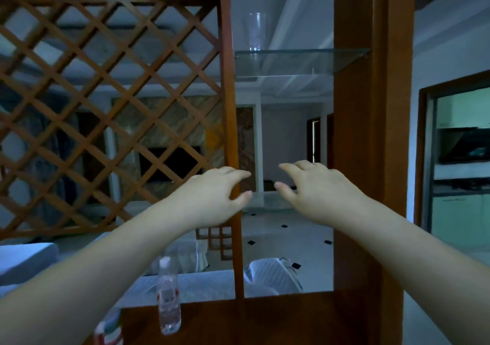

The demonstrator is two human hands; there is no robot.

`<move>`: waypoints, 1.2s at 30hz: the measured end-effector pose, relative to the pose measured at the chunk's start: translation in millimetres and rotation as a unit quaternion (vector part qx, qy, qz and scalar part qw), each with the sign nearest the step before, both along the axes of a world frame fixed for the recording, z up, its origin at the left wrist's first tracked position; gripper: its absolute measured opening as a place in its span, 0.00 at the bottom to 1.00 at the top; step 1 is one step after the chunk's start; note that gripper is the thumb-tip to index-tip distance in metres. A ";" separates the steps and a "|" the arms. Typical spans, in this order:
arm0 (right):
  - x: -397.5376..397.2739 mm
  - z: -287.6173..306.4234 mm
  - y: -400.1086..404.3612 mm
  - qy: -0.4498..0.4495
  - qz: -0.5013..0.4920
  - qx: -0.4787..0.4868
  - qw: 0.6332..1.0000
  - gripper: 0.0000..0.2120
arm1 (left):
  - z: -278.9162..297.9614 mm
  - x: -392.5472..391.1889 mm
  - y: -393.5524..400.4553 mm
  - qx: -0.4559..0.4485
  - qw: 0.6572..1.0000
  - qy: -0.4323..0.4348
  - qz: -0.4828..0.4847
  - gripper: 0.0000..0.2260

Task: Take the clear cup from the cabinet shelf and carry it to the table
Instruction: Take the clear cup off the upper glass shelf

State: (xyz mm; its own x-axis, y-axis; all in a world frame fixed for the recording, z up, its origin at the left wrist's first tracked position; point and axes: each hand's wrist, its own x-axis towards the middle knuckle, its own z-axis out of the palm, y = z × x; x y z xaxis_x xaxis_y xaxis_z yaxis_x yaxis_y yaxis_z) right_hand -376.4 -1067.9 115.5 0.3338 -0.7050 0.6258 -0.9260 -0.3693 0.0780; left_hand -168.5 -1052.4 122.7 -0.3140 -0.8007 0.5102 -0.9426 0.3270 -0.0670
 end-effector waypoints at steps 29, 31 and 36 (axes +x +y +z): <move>3.6 256.1 -137.6 -0.228 0.164 -0.191 0.941 0.26 | 201.1 -15.2 -105.6 -0.232 0.965 0.121 0.012 0.24; 8.9 264.2 -144.8 -0.267 0.180 -0.165 0.932 0.29 | 201.5 -13.1 -113.1 -0.244 0.959 0.141 0.013 0.24; 24.7 282.2 -157.5 -0.363 0.218 -0.053 0.904 0.37 | 199.4 -4.6 -123.5 -0.272 0.943 0.189 0.009 0.25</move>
State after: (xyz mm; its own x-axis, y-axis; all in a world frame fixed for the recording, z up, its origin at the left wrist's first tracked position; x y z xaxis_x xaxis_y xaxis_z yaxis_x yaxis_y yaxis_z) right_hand -351.7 -1225.4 397.8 0.0403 -0.5286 0.8479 -0.5154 -0.7380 -0.4356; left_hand -173.1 -1176.0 322.1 -0.0158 -0.3910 0.9202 -0.9376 0.3254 0.1221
